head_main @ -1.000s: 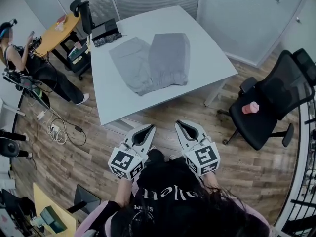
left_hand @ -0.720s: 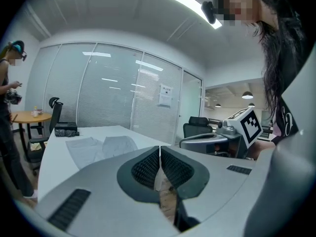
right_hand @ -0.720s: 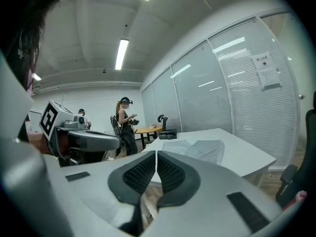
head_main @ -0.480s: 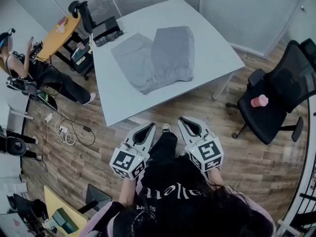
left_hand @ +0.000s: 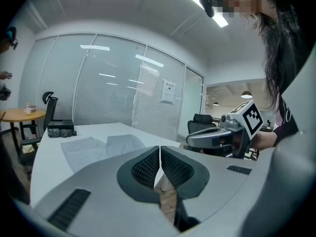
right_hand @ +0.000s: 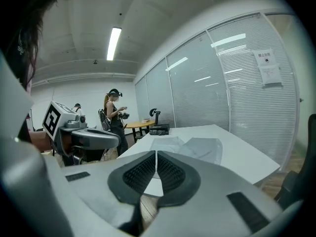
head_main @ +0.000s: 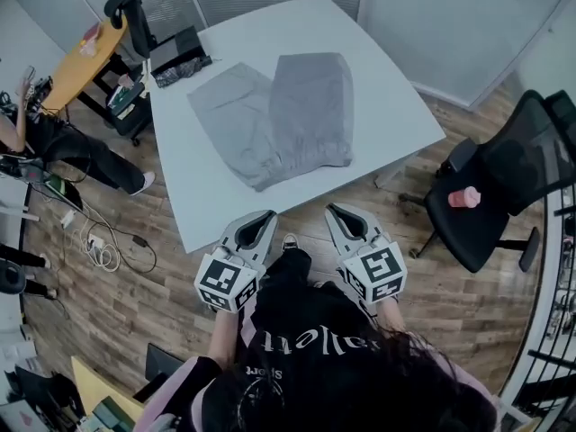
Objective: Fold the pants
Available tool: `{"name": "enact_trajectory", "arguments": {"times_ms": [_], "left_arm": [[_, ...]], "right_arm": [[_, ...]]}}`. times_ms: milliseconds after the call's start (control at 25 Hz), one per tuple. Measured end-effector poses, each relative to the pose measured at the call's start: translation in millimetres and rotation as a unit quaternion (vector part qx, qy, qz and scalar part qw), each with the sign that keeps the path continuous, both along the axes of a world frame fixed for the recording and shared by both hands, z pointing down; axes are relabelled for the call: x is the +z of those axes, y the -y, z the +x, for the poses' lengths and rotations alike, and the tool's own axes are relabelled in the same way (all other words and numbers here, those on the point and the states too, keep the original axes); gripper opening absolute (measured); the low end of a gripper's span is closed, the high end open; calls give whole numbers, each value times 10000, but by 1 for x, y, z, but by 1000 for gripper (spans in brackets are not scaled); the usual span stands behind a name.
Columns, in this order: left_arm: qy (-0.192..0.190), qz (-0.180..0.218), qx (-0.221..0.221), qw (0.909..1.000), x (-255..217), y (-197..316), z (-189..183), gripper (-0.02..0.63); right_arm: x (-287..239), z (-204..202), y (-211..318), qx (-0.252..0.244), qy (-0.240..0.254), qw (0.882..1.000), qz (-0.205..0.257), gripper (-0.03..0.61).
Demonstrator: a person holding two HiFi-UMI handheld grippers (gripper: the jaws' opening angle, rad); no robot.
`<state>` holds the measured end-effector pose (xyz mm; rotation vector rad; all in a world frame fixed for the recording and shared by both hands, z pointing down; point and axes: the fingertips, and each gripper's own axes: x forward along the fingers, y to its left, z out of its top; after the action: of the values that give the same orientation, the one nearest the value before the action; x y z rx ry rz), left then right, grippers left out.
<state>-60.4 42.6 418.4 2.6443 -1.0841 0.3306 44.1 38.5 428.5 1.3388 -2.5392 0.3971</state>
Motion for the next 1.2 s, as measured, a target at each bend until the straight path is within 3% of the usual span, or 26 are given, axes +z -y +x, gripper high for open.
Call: {"name": "enact_trajectory", "arguments": {"times_ms": [200, 640, 880, 1200], "left_arm": [[-81, -113, -98, 9999, 12, 38, -22, 28], [141, -554, 56, 9983, 56, 85, -62, 28], [334, -883, 239, 9952, 86, 98, -81, 28], [564, -1429, -53, 9881, 133, 109, -83, 28]], "right_arm": [[15, -12, 38, -62, -230, 9996, -165, 28], [47, -40, 96, 9, -356, 9976, -588, 28], [65, -36, 120, 350, -403, 9955, -786, 28], [91, 10, 132, 680, -420, 9901, -1152, 29]]}}
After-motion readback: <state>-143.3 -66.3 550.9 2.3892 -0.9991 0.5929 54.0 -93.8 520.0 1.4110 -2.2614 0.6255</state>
